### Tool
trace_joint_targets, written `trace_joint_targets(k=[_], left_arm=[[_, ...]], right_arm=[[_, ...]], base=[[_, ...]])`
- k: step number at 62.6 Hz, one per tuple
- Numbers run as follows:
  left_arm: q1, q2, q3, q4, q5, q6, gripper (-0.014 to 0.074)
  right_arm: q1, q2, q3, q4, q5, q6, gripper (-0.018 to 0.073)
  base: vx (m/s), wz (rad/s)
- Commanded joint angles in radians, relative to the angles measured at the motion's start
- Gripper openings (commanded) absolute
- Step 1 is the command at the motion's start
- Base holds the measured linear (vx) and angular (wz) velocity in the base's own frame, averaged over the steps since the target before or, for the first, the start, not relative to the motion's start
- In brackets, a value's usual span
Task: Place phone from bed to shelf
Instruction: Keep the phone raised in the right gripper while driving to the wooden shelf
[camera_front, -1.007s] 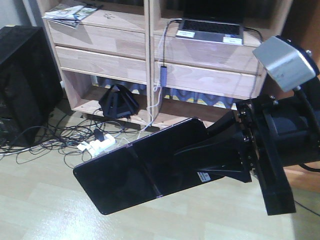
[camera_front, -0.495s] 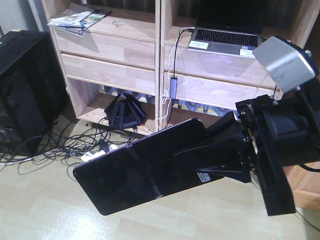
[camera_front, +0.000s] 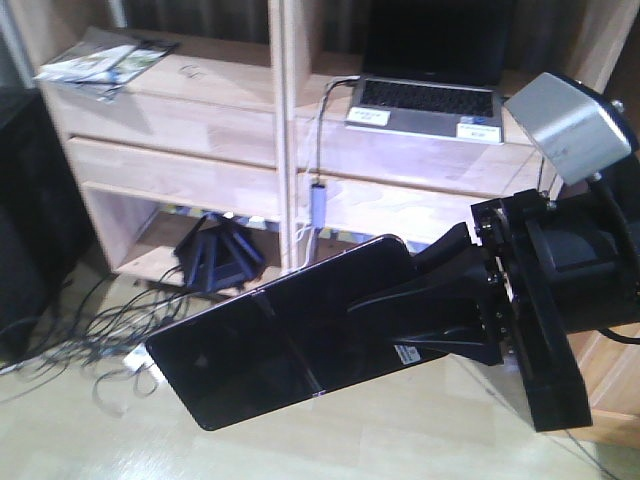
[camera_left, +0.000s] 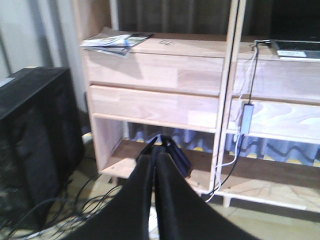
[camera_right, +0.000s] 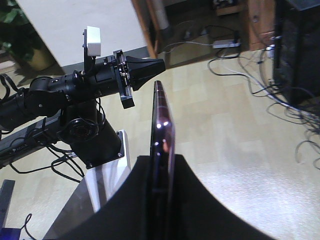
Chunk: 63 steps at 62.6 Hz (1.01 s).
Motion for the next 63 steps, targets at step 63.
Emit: trace_joint_targets(k=[63], left_arm=[[0.001, -0.007, 0.002, -0.006, -0.073, -0.004, 0.0001]], right_arm=[[0.000, -0.020, -0.027, 0.095, 0.059, -0.003, -0.0001]], base=[[0.27, -0.20]])
